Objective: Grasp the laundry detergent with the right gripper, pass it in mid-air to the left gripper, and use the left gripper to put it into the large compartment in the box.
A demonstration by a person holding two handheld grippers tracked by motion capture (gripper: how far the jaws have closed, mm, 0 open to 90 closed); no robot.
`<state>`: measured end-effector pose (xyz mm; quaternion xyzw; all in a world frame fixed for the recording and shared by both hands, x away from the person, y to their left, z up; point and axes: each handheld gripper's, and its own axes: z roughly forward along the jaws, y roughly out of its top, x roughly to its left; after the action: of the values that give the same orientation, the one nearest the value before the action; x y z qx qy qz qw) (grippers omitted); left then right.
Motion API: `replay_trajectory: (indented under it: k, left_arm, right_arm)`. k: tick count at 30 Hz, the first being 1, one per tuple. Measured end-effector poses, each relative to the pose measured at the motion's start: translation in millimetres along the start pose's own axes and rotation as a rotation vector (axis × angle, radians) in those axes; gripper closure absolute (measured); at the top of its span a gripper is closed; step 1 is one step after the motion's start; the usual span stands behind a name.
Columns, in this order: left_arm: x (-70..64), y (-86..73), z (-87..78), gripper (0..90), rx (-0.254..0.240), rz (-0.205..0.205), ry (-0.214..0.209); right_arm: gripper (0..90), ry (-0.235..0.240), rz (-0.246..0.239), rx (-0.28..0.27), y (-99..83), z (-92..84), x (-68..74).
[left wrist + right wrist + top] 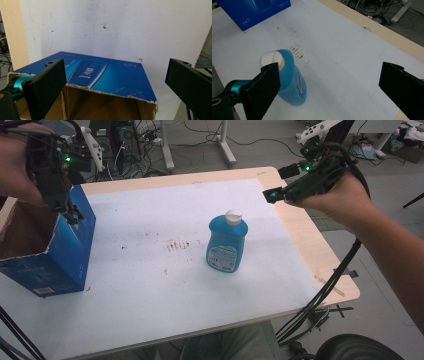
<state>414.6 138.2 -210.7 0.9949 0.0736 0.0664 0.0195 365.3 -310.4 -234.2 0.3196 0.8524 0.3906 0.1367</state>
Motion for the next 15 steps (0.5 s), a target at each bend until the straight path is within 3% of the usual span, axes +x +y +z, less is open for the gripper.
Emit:
replay_trajectory:
  k: [7,15]
  left_arm:
    - [0.4,-4.5,2.1,3.3,0.003,-0.006,-0.001]
    - [0.5,-6.2,3.5,3.3,-0.007,-0.008,0.001]
  right_arm:
    - [3.1,-0.014,0.008,-0.042,-18.8,-3.6,8.1]
    - [3.1,-0.029,0.021,-0.105,-53.4,-3.5,22.4]
